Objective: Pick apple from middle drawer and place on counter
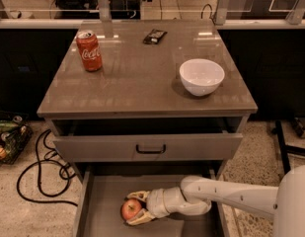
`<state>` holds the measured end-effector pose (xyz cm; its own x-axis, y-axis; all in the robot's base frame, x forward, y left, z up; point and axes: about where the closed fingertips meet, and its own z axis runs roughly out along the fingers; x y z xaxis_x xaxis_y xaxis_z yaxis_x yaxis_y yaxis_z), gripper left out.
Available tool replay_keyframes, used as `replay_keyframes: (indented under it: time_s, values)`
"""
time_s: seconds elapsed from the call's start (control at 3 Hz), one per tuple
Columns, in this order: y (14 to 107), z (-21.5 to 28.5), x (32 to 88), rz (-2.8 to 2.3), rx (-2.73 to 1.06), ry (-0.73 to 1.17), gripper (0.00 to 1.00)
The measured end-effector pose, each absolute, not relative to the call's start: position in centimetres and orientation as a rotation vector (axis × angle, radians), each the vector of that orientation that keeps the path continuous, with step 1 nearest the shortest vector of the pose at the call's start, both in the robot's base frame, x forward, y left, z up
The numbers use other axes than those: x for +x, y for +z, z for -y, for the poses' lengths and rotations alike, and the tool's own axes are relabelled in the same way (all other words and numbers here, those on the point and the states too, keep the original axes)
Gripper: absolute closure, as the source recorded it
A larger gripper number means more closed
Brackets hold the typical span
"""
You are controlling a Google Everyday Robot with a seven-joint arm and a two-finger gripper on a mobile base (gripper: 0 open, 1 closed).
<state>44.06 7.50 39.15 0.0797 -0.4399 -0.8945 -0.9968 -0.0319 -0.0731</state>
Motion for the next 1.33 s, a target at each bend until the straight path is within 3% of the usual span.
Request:
replay_keyframes:
  time_s: [0.67,1.33]
  values:
    - [39.8,-7.5,44.2,-1.451,-1.576,0.939,1.00]
    - [48.2,-1.6,42.3,-1.372,-1.465,1.011,1.00]
